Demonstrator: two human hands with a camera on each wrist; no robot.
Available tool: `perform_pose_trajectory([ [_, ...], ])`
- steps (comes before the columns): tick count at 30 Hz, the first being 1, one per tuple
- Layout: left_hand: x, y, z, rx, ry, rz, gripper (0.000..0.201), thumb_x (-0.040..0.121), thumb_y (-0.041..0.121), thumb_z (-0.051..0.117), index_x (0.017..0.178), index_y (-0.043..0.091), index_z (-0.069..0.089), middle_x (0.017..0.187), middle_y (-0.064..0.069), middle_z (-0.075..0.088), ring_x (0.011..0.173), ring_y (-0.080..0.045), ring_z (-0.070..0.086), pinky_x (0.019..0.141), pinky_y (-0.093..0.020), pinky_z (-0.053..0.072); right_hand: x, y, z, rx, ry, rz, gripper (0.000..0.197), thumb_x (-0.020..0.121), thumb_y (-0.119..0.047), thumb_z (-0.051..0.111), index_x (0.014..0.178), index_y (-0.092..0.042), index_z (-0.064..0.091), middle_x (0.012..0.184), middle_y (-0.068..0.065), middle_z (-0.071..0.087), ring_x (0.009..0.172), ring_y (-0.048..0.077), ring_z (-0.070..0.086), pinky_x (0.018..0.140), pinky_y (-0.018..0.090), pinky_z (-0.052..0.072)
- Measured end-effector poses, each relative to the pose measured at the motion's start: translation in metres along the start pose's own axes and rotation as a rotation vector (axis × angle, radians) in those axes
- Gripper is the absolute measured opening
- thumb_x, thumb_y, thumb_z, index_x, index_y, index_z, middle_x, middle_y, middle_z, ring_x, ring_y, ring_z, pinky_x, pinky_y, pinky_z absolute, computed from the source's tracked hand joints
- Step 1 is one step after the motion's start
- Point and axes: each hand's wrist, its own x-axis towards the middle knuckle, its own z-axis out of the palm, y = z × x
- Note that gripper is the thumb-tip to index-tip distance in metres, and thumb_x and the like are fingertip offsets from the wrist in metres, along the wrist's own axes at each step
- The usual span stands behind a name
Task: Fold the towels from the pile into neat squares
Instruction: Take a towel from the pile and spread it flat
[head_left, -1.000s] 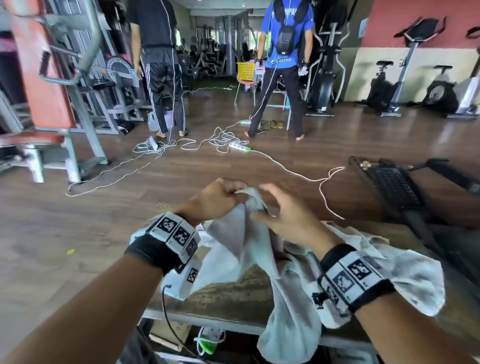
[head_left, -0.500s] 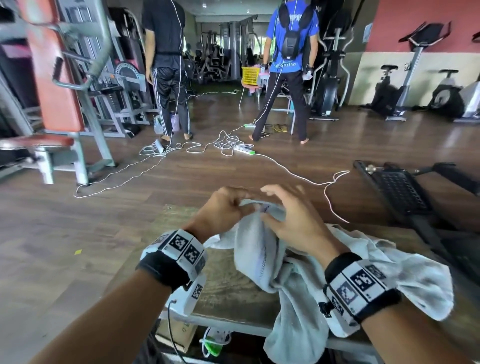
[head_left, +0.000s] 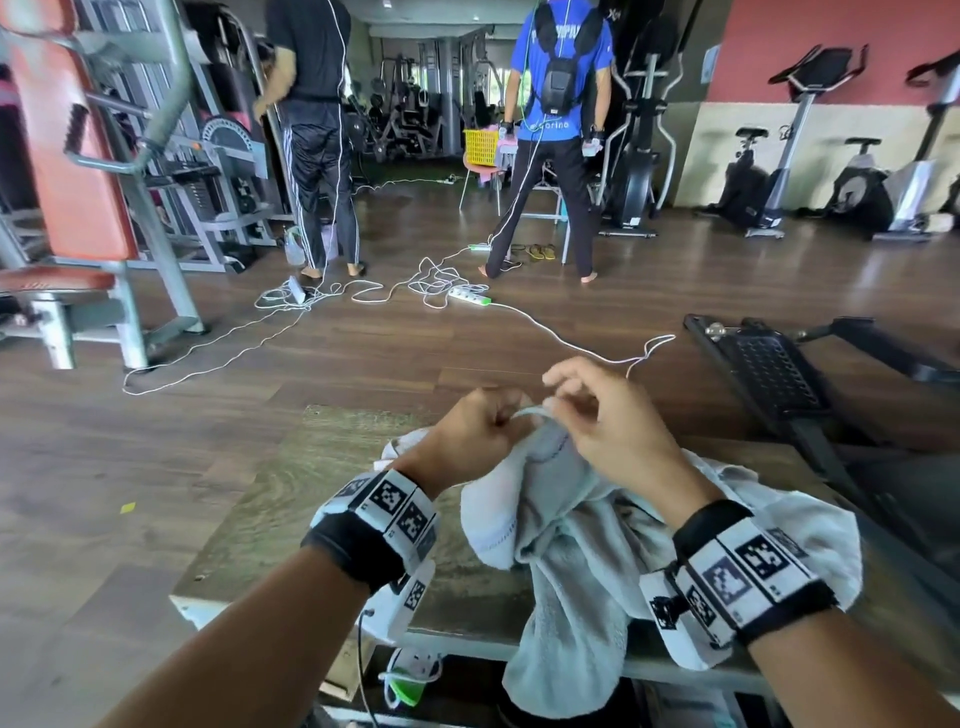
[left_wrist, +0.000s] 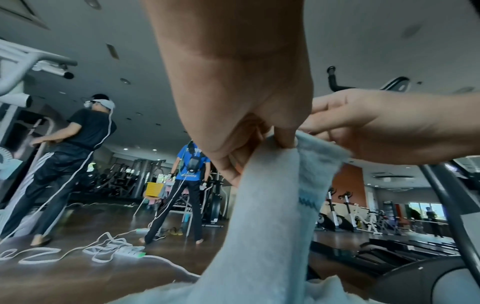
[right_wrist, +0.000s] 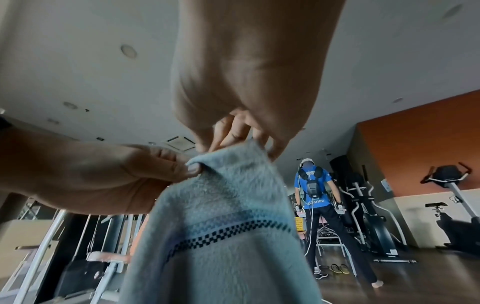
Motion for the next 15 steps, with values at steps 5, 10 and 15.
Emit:
perform_pose_trajectory([
  [5, 0.006, 0.015, 0.005, -0.015, -0.018, 0.076, 0.013, 0.095, 0.008, 0.053, 0.083, 0.007, 0.057, 0.069, -0.003, 0.056, 0.064, -0.003, 0.048, 0.064, -0.024, 0.041, -0.005, 0.005, -0.028, 0.056, 0.065, 0.038, 0.012, 0.091, -0.017, 0.071, 0.101, -0.024, 0.068, 0.089, -0.012, 0.069, 0.078, 0.004, 0.059, 0.072, 0.02, 0.046],
  [10, 0.007, 0.017, 0.015, -0.03, -0.016, 0.06, 0.008, 0.092, 0.012, 0.056, 0.09, 0.009, 0.064, 0.078, -0.006, 0.067, 0.07, -0.007, 0.054, 0.067, -0.028, 0.046, -0.017, 0.013, -0.022, -0.123, -0.134, 0.086, 0.021, 0.083, -0.028, 0.077, 0.1, -0.028, 0.064, 0.089, -0.013, 0.07, 0.085, 0.005, 0.065, 0.082, 0.033, 0.053],
  [15, 0.003, -0.001, 0.013, 0.166, -0.037, 0.005, 0.023, 0.087, 0.031, 0.069, 0.074, 0.014, 0.059, 0.066, -0.001, 0.06, 0.06, -0.01, 0.048, 0.061, -0.031, 0.042, -0.018, 0.015, -0.029, -0.217, 0.087, 0.03, 0.027, 0.084, -0.004, 0.048, 0.091, -0.026, 0.063, 0.072, -0.007, 0.066, 0.067, 0.018, 0.057, 0.066, 0.032, 0.045],
])
